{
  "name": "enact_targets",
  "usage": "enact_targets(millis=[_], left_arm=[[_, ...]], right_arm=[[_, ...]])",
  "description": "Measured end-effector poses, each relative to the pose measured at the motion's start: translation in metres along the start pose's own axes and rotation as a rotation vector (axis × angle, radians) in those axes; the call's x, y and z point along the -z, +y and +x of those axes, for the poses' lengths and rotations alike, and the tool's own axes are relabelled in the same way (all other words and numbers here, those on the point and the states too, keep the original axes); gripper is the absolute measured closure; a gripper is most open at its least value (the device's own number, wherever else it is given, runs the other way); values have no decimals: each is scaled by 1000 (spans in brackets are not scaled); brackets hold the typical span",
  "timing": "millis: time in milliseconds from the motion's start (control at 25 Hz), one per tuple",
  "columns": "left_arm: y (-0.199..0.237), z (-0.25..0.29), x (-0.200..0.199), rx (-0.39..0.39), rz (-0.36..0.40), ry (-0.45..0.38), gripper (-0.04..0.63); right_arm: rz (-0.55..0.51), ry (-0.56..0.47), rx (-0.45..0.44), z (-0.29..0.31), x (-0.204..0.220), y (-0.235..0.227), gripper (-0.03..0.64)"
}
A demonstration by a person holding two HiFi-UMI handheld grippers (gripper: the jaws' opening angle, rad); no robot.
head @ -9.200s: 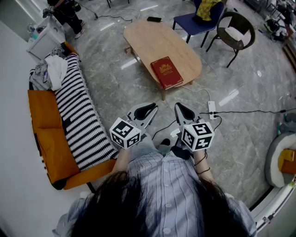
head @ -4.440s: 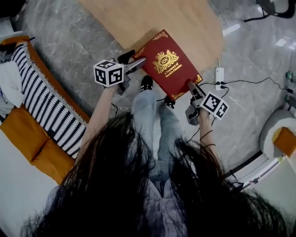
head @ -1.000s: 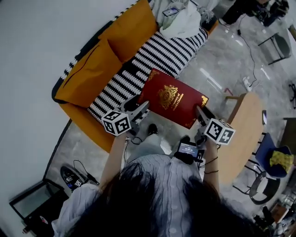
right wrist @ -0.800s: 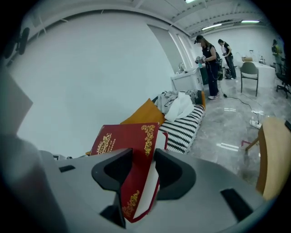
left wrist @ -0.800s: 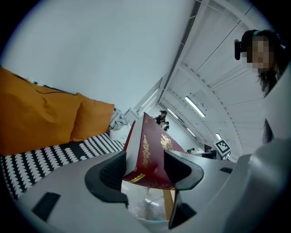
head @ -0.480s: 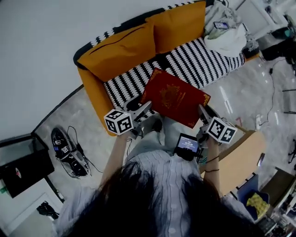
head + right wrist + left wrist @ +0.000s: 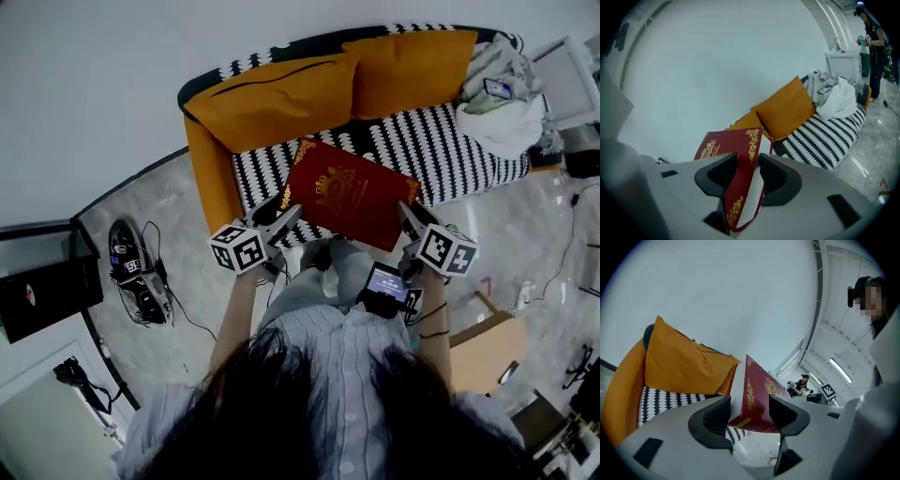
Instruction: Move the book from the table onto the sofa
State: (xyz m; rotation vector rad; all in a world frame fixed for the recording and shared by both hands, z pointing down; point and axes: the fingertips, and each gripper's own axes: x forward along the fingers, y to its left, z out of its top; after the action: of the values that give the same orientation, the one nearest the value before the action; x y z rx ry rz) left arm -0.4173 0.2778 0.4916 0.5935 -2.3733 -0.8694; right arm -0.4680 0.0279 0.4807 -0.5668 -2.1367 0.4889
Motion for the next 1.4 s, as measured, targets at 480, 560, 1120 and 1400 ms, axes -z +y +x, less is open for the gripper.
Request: enact_targets(millis=[480, 560, 1120, 1400], left_arm=[[59, 11, 9, -177, -71, -9, 337], [72, 11, 11, -191, -98, -20, 337], [146, 24, 57, -279, -201, 12, 337], [192, 54, 78, -317, -201, 76, 337]], right_arm=[[-99, 196, -132, 99, -16, -3, 453], [-108, 217, -140, 116, -16, -1, 453], [-140, 381, -170, 204, 25, -26, 453], [-137, 408, -175, 255, 39, -50, 453]])
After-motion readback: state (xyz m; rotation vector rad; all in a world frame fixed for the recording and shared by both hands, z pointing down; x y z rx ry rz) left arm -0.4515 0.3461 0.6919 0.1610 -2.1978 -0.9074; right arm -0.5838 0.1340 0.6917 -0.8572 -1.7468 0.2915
